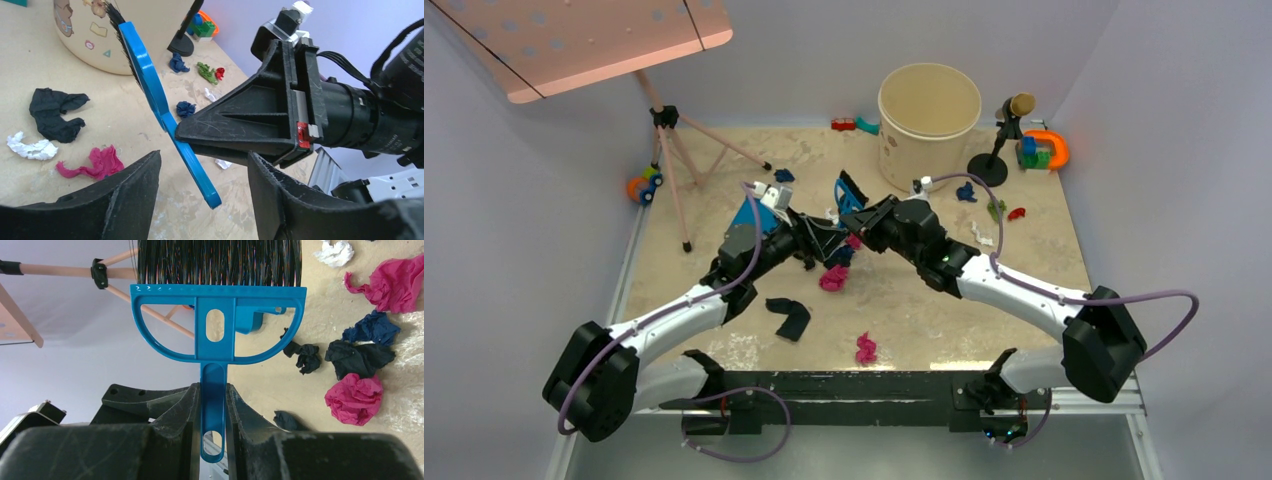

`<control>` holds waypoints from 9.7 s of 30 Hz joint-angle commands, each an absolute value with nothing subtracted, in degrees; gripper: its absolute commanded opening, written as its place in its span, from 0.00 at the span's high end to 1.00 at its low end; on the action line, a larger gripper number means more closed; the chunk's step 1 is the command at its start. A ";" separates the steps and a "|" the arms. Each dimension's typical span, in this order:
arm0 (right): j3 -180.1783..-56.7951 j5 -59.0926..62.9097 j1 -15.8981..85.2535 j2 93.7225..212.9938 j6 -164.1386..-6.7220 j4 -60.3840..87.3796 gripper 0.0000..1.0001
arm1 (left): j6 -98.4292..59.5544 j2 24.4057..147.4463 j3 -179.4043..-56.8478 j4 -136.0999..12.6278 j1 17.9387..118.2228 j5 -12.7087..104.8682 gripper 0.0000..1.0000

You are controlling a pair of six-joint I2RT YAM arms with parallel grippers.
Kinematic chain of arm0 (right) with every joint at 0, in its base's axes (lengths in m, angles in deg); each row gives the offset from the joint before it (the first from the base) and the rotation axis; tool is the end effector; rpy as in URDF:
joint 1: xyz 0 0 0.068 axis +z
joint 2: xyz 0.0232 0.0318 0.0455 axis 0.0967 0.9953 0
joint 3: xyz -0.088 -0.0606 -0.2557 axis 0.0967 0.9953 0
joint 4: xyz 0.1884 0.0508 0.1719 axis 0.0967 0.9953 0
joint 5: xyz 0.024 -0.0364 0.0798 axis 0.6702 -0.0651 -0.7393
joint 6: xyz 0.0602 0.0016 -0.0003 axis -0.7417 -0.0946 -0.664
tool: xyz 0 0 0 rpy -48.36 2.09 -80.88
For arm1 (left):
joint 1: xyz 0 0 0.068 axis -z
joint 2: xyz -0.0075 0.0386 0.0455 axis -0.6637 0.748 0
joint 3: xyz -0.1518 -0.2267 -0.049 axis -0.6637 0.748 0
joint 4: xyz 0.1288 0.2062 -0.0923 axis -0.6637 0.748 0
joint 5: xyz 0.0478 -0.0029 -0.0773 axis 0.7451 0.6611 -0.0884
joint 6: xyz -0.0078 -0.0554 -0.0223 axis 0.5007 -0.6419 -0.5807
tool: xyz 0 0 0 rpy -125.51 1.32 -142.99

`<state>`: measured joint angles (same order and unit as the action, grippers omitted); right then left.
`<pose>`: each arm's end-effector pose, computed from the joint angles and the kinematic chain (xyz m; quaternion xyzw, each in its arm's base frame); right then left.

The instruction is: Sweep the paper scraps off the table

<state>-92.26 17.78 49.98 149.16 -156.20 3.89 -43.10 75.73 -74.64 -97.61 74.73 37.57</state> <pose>0.2294 0.2159 0.2785 0.2711 0.7637 0.4817 0.3335 0.2068 -0.1506 0.2636 0.0918 0.6924 -0.4823 0.5287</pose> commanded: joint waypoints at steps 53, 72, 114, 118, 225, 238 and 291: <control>-77.15 -47.23 25.85 121.22 -117.81 -18.04 0.30 | -59.68 68.70 -92.94 -71.66 73.22 -4.54 1.00; -64.55 -33.89 25.92 119.31 -135.66 -37.12 1.00 | -71.82 76.45 -85.20 -97.41 73.22 4.93 0.33; -76.35 -10.20 34.37 131.63 -110.03 -12.07 0.07 | -46.39 61.41 -98.72 -33.30 60.65 41.43 1.00; -83.80 -7.34 36.86 141.13 -99.01 -7.41 0.07 | -40.49 60.82 -104.58 -20.63 60.65 53.09 1.00; -86.03 37.16 52.75 122.25 -105.16 29.47 1.00 | 11.81 145.42 -174.41 0.36 67.21 73.81 1.00; -85.91 40.68 52.69 121.92 -105.82 29.68 1.00 | -5.44 122.45 -162.25 8.43 77.58 56.54 1.00; -87.16 42.11 52.66 118.33 -108.80 33.53 1.00 | -55.69 109.86 -148.98 35.59 81.41 94.36 1.00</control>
